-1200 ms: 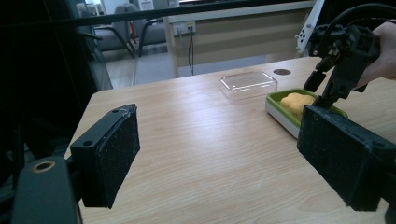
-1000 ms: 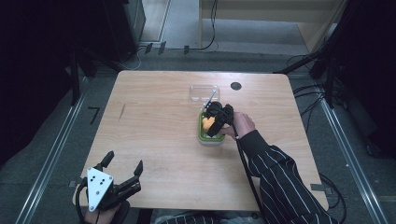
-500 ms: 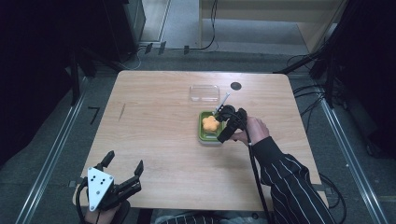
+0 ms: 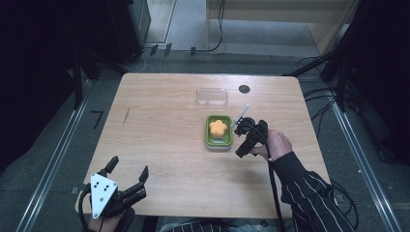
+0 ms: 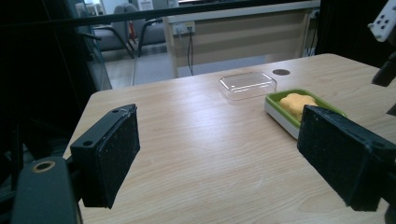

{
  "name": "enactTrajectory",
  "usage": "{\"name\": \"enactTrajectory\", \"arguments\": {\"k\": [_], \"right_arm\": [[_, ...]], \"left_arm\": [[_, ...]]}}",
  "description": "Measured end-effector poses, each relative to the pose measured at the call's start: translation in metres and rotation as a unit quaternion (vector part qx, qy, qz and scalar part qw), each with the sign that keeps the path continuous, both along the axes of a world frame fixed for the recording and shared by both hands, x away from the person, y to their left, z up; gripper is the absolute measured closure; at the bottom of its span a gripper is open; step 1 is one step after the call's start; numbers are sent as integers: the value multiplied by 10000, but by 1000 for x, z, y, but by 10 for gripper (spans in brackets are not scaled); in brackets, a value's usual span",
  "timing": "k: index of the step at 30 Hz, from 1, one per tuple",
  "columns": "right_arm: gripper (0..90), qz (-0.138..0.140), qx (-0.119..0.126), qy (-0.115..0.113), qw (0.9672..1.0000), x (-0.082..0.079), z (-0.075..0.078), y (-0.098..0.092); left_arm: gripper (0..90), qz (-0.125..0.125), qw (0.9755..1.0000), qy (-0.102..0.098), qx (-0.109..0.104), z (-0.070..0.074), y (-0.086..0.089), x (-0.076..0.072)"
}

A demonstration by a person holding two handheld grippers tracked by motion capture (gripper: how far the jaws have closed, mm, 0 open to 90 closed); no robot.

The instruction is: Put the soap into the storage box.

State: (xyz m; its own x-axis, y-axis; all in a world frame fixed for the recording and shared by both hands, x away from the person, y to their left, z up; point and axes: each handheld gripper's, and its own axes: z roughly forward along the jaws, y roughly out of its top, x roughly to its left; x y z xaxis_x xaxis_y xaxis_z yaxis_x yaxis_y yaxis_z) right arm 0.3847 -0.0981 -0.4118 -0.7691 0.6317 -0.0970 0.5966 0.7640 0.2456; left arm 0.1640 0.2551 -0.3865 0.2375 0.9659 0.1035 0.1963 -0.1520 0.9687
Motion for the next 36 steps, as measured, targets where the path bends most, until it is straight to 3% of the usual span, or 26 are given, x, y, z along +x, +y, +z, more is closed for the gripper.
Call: {"name": "enactTrajectory", "arguments": {"k": [14, 21, 36], "right_arm": [[56, -212, -232, 251, 9992, -37, -18, -35], [56, -282, -286, 243, 9989, -54, -27, -50], [56, -488, -207, 346, 9980, -98, -44, -80]], "left_arm": [[136, -3, 10000, 8, 20, 0, -1, 0], [137, -4, 10000, 5, 12, 0, -1, 0], [136, -7, 10000, 12, 29, 0, -2, 1]]}}
